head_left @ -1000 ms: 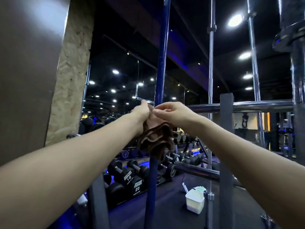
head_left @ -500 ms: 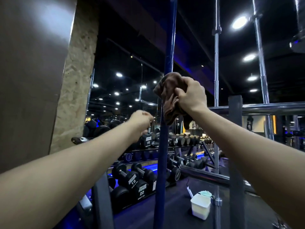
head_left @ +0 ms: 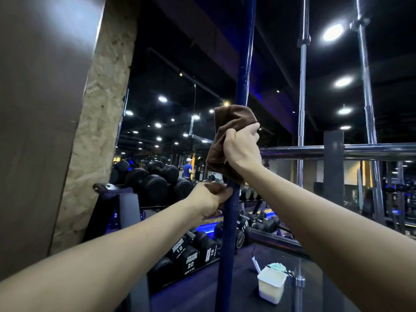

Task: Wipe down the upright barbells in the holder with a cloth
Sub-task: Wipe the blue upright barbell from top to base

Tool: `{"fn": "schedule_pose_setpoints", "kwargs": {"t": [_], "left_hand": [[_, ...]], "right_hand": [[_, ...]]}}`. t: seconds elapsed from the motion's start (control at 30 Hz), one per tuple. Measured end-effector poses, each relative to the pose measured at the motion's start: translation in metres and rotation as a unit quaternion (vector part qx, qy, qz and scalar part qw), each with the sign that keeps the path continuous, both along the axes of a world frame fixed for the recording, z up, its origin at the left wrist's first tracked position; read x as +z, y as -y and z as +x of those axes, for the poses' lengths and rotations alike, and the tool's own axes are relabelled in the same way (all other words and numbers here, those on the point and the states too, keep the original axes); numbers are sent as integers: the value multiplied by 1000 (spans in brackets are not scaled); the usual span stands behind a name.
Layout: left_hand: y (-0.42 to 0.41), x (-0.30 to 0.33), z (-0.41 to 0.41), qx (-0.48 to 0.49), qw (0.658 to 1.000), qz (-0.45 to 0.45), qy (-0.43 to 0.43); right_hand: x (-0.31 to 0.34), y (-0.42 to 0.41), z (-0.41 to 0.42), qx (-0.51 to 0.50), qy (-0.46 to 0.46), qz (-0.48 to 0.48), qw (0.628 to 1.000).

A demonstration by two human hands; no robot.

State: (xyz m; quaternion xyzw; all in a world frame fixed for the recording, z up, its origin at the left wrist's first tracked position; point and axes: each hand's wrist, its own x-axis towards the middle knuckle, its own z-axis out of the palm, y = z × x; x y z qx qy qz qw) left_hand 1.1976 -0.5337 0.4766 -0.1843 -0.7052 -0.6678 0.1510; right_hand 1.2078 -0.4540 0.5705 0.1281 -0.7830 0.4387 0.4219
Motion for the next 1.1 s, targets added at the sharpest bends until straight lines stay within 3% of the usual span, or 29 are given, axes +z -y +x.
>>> {"fn": "schedule_pose_setpoints", "kwargs": {"t": [0.3,0.43,0.7,0.9,1.0,1.1], "left_hand": [[2,-6,-5,-37,998,51,-1],[3,-27,-7,-20,998,62,-7],[11,-73,11,-7,997,3,76],[9,-81,15,-11,996,1,88],[9,-85,11,-5,997,-1,77],[10,-88,10,-15,997,14,77]], "right_hand": [[52,8,-10,-89,-42,-8,995],[10,5,-19,-79,-74,48,993],[-79,1,-9,-83,-31,105,991],[-41,-1,-7,-38,14,61,997],[-11,2,-9,-31,-14,28,999],[-32,2,-16,-49,-70,53,995]]}}
